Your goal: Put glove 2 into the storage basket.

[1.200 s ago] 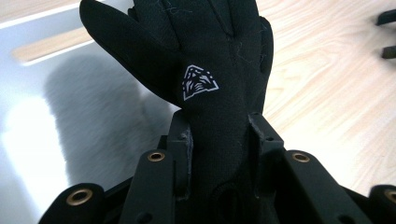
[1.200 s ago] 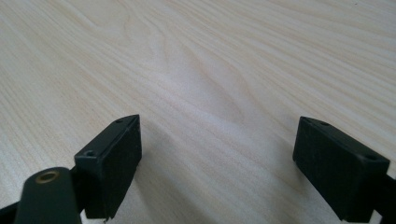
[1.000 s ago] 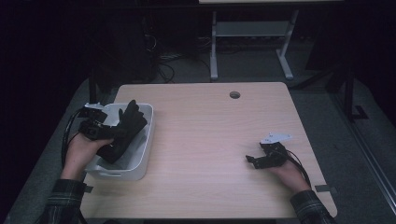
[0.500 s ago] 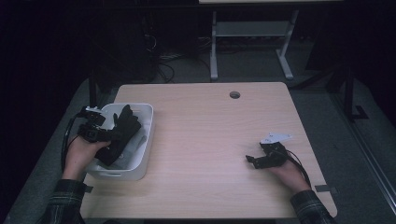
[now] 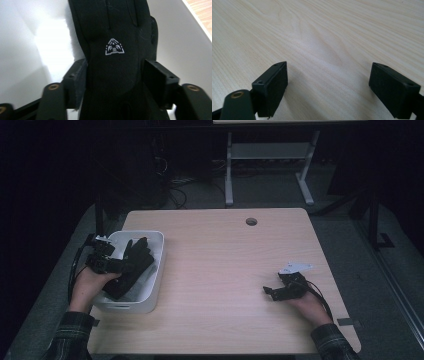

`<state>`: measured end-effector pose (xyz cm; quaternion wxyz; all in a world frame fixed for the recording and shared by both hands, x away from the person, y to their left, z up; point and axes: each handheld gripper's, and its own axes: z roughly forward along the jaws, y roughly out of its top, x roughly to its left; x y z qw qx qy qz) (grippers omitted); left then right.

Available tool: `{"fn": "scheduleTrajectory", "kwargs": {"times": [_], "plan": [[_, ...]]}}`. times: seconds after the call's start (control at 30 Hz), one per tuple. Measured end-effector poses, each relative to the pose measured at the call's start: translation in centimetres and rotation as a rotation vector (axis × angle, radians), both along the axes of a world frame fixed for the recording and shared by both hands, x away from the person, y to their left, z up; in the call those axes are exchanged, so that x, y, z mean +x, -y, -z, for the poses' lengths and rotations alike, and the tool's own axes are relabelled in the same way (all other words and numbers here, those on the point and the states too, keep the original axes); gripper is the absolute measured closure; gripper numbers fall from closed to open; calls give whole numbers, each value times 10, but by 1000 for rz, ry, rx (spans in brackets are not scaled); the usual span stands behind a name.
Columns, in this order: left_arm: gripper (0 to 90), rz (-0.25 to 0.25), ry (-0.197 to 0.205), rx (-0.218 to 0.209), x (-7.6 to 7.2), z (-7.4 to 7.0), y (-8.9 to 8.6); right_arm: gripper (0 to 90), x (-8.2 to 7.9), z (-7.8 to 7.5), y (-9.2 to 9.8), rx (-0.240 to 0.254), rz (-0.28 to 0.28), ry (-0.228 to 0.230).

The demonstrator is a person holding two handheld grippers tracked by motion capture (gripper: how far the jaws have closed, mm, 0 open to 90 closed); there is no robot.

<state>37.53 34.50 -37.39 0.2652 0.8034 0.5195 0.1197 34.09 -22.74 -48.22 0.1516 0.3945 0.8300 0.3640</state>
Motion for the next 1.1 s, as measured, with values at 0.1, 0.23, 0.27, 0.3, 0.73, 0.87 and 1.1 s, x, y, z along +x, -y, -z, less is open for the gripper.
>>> {"fn": "scheduleTrajectory", "kwargs": {"times": [0.1, 0.23, 0.27, 0.3, 0.73, 0.87, 1.1], "plan": [[276, -7, 13, 3, 0, -2, 0, 153, 0, 0, 0, 0, -1, 0], [227, -11, 31, 7, 0, -5, -1, 153, 0, 0, 0, 0, -1, 0], [216, -12, 33, 9, 0, -6, -1, 153, 0, 0, 0, 0, -1, 0], [208, -12, 38, 7, -1, -8, -2, 153, 0, 0, 0, 0, 0, 0], [184, 31, 108, -46, -8, -32, 8, 154, 0, 0, 0, 0, -1, 0], [184, 53, 124, -63, -9, -36, 17, 154, 0, 0, 0, 0, 0, 0], [184, 110, 153, -107, -9, -39, 39, 154, 0, 0, 0, 0, 0, 0]]}}
